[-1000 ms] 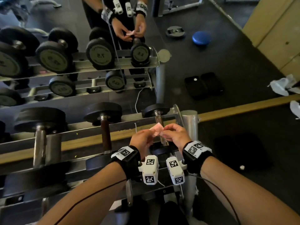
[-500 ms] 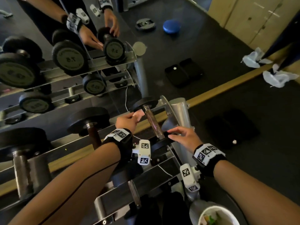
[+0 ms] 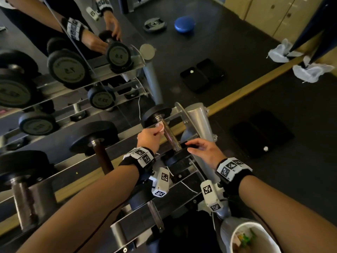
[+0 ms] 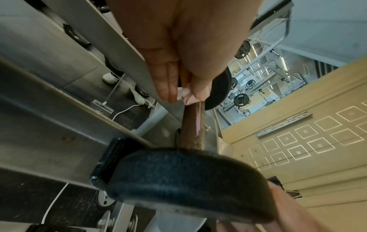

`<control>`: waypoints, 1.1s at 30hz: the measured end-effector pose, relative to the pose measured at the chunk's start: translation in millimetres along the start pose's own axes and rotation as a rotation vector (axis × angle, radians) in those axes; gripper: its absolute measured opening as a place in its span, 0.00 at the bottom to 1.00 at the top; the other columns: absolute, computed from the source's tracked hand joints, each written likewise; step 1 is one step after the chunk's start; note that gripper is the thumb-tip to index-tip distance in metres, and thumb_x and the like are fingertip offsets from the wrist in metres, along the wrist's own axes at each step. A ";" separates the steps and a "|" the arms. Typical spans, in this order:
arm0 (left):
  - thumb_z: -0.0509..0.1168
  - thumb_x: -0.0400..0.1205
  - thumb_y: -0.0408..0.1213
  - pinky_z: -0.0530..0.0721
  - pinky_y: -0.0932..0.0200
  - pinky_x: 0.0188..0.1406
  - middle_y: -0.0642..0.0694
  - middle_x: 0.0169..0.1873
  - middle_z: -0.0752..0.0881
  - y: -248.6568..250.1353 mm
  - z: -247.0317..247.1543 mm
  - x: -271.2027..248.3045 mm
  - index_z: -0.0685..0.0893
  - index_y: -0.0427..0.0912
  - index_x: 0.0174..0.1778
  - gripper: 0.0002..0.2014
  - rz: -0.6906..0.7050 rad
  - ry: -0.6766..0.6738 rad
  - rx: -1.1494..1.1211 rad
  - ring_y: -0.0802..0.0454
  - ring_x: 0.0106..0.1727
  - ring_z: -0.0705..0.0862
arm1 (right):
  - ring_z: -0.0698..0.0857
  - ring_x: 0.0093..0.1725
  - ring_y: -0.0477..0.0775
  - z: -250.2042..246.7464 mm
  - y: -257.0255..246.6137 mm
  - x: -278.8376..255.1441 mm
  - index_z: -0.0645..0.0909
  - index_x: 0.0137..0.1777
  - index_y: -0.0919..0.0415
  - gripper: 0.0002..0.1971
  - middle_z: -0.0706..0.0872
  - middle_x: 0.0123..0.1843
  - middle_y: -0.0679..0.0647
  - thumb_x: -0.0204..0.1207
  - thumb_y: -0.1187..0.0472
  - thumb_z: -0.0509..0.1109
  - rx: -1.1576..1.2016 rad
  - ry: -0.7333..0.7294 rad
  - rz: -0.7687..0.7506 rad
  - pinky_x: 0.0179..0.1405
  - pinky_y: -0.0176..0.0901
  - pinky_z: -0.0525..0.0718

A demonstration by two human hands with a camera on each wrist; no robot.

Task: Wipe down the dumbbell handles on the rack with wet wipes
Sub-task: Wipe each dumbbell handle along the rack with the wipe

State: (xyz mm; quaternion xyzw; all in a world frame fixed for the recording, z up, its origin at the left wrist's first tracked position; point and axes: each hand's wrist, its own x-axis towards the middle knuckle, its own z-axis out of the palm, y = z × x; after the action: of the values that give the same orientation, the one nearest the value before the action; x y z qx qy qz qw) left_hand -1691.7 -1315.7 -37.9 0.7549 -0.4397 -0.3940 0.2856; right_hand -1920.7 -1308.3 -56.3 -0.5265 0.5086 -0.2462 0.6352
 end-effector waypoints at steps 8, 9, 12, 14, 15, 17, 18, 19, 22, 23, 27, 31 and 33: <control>0.69 0.82 0.52 0.84 0.49 0.64 0.53 0.53 0.90 -4.6 -5.3 -10.9 0.91 0.67 0.47 0.05 -0.018 -0.110 -0.035 0.54 0.57 0.87 | 0.86 0.62 0.54 0.6 -4.6 0.9 0.87 0.52 0.51 0.10 0.89 0.58 0.55 0.76 0.66 0.76 -0.016 0.009 0.001 0.72 0.57 0.80; 0.70 0.82 0.50 0.85 0.47 0.63 0.53 0.51 0.91 -5.1 -10.1 -11.0 0.90 0.67 0.45 0.05 -0.033 -0.067 -0.073 0.53 0.56 0.87 | 0.86 0.61 0.53 1.1 -4.9 0.6 0.87 0.52 0.51 0.10 0.89 0.57 0.54 0.76 0.66 0.76 -0.008 0.006 -0.004 0.72 0.55 0.81; 0.69 0.81 0.53 0.87 0.44 0.62 0.50 0.48 0.92 -6.3 -21.8 -3.0 0.91 0.59 0.56 0.11 -0.070 0.127 -0.129 0.48 0.54 0.89 | 0.87 0.59 0.47 0.8 -4.0 0.4 0.87 0.52 0.52 0.10 0.90 0.56 0.52 0.76 0.66 0.76 0.007 -0.002 -0.006 0.70 0.49 0.82; 0.68 0.83 0.52 0.87 0.44 0.61 0.49 0.48 0.92 -5.1 -22.3 0.9 0.89 0.57 0.62 0.13 -0.059 0.181 -0.109 0.45 0.55 0.89 | 0.87 0.58 0.46 0.5 -3.6 1.3 0.87 0.52 0.52 0.10 0.90 0.56 0.52 0.76 0.66 0.76 0.005 -0.007 -0.010 0.69 0.48 0.83; 0.67 0.84 0.50 0.87 0.45 0.61 0.48 0.50 0.91 -4.3 -18.9 2.6 0.88 0.57 0.63 0.13 -0.049 0.170 -0.088 0.43 0.56 0.89 | 0.88 0.59 0.48 0.6 -3.2 1.5 0.87 0.53 0.52 0.10 0.90 0.56 0.53 0.76 0.66 0.76 0.012 -0.008 -0.010 0.68 0.48 0.83; 0.65 0.85 0.53 0.84 0.49 0.62 0.50 0.51 0.90 -0.2 -7.5 0.4 0.90 0.60 0.59 0.11 -0.032 0.079 -0.059 0.44 0.60 0.86 | 0.88 0.60 0.51 0.7 -1.5 2.1 0.87 0.53 0.53 0.10 0.90 0.57 0.54 0.76 0.66 0.76 0.030 -0.007 -0.005 0.68 0.49 0.83; 0.63 0.85 0.55 0.82 0.50 0.66 0.51 0.50 0.90 2.1 -1.7 -2.1 0.91 0.60 0.56 0.12 -0.031 0.034 -0.054 0.44 0.63 0.85 | 0.88 0.61 0.51 0.6 -0.6 2.5 0.87 0.54 0.53 0.10 0.90 0.58 0.54 0.76 0.66 0.76 0.030 -0.007 -0.004 0.67 0.49 0.83; 0.61 0.86 0.57 0.79 0.47 0.71 0.50 0.49 0.89 3.8 2.9 -4.1 0.91 0.58 0.54 0.14 -0.029 0.002 -0.046 0.43 0.66 0.83 | 0.87 0.61 0.51 0.2 0.3 3.1 0.87 0.54 0.52 0.10 0.90 0.58 0.53 0.76 0.66 0.75 0.024 -0.006 -0.004 0.66 0.48 0.83; 0.61 0.87 0.56 0.77 0.45 0.73 0.49 0.45 0.89 0.3 5.0 -9.5 0.91 0.56 0.54 0.14 0.007 -0.040 0.043 0.41 0.63 0.85 | 0.88 0.60 0.53 -1.0 1.7 6.2 0.87 0.52 0.52 0.09 0.90 0.56 0.53 0.76 0.66 0.76 0.030 -0.013 0.001 0.65 0.46 0.84; 0.62 0.87 0.53 0.81 0.48 0.68 0.48 0.45 0.89 -3.0 4.0 -11.9 0.90 0.58 0.55 0.13 0.027 -0.072 0.104 0.44 0.59 0.86 | 0.88 0.59 0.53 -1.5 1.8 7.1 0.87 0.50 0.51 0.09 0.90 0.54 0.53 0.75 0.67 0.76 0.033 -0.015 0.003 0.63 0.44 0.84; 0.63 0.88 0.46 0.81 0.59 0.58 0.52 0.55 0.89 -10.0 -1.7 -20.4 0.89 0.60 0.60 0.11 0.137 -0.292 0.375 0.54 0.56 0.86 | 0.90 0.53 0.48 -2.2 -0.2 9.1 0.87 0.47 0.50 0.11 0.91 0.49 0.49 0.75 0.69 0.76 0.039 -0.029 0.010 0.52 0.35 0.86; 0.73 0.79 0.56 0.86 0.58 0.55 0.57 0.45 0.93 -2.8 -20.1 -15.4 0.92 0.60 0.54 0.11 -0.005 -0.137 0.001 0.60 0.50 0.89 | 0.89 0.58 0.55 -1.7 -1.1 7.8 0.87 0.48 0.51 0.10 0.91 0.53 0.54 0.75 0.68 0.76 0.031 -0.026 0.003 0.62 0.45 0.85; 0.71 0.81 0.53 0.88 0.49 0.59 0.49 0.48 0.92 0.2 -24.6 -10.2 0.91 0.56 0.59 0.13 -0.022 0.027 -0.048 0.51 0.53 0.89 | 0.88 0.60 0.57 -2.2 -1.7 7.3 0.87 0.49 0.52 0.10 0.90 0.55 0.57 0.75 0.68 0.75 0.033 -0.032 0.004 0.67 0.50 0.84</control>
State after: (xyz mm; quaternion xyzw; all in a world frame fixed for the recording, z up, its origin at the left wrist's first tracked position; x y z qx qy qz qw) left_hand -1674.1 -1304.7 -21.3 0.7578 -0.4177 -0.3976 0.3052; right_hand -1919.6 -1316.0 -57.4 -0.5189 0.4953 -0.2450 0.6522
